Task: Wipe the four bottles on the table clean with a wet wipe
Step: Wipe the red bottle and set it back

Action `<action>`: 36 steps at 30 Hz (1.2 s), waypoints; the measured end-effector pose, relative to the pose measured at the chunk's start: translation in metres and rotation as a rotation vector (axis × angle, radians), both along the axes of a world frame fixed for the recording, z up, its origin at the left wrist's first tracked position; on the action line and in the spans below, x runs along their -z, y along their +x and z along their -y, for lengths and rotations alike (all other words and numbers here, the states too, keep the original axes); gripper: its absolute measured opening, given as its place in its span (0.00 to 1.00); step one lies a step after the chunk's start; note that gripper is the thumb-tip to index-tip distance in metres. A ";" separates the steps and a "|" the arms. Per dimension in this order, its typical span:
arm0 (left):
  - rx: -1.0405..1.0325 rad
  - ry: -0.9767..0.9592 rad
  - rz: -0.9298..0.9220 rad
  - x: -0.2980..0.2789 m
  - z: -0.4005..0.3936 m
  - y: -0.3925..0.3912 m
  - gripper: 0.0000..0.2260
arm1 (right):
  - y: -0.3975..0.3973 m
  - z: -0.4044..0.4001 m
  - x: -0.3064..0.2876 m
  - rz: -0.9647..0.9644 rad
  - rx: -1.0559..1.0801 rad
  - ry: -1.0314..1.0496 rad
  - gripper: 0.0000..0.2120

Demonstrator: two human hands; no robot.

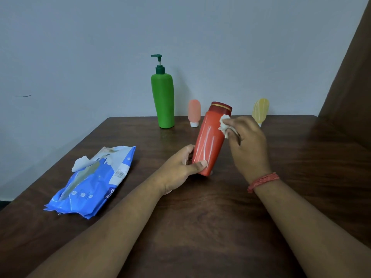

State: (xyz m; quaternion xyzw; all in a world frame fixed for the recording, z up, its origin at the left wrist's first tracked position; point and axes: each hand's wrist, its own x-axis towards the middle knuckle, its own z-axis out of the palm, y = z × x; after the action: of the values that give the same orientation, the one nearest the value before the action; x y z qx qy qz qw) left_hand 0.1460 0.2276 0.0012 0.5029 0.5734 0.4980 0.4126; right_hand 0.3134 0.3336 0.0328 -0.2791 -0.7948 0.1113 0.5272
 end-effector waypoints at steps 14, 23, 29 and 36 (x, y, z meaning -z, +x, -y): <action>-0.017 0.038 -0.264 -0.006 0.003 0.004 0.23 | 0.004 -0.001 -0.004 0.220 -0.016 0.152 0.15; -0.042 0.047 -0.509 -0.013 0.004 0.008 0.23 | 0.009 -0.004 -0.012 0.205 0.139 0.246 0.15; -0.089 0.049 -0.556 -0.015 0.004 0.009 0.22 | 0.005 0.005 -0.015 0.385 0.123 0.295 0.17; -0.152 0.091 -0.525 -0.012 -0.001 0.010 0.17 | -0.002 0.023 -0.011 0.609 -0.058 0.329 0.22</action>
State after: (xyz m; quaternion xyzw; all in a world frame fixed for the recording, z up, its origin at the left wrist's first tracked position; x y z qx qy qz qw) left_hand 0.1558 0.2283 0.0129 0.5883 0.6739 0.4054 0.1882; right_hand 0.3116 0.3106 0.0436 -0.1880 -0.9305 -0.0920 0.3006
